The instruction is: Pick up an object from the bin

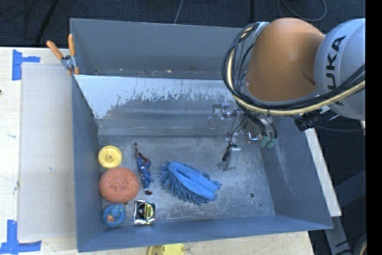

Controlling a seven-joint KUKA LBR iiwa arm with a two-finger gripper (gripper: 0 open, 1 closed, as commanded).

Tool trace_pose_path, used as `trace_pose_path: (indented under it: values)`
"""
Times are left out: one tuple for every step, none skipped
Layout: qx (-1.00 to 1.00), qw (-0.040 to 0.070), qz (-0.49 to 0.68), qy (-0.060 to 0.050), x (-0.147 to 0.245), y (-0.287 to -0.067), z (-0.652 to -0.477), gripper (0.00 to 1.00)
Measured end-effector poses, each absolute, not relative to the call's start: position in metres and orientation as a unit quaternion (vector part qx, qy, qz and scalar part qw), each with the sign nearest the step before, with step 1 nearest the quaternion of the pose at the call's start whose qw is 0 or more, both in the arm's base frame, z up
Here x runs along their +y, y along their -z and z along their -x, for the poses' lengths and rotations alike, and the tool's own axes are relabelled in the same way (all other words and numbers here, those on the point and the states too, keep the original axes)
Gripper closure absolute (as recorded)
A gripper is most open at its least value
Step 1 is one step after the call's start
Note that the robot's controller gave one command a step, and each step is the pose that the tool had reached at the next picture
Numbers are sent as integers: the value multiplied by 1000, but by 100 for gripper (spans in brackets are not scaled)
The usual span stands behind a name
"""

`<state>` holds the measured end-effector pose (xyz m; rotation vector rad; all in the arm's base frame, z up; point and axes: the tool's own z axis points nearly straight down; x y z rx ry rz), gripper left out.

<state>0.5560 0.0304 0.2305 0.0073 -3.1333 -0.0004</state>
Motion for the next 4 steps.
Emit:
trace_pose_path:
  values:
    - [-1000, 0, -2, 0, 30, -235, -557, 0]
    - [-1000, -2, -18, 0, 41, -181, -510, 0]
    - [-1000, 4, -9, 0, 75, -147, -513, 0]
    - [-998, 1, 58, 0, 88, -70, -508, 100]
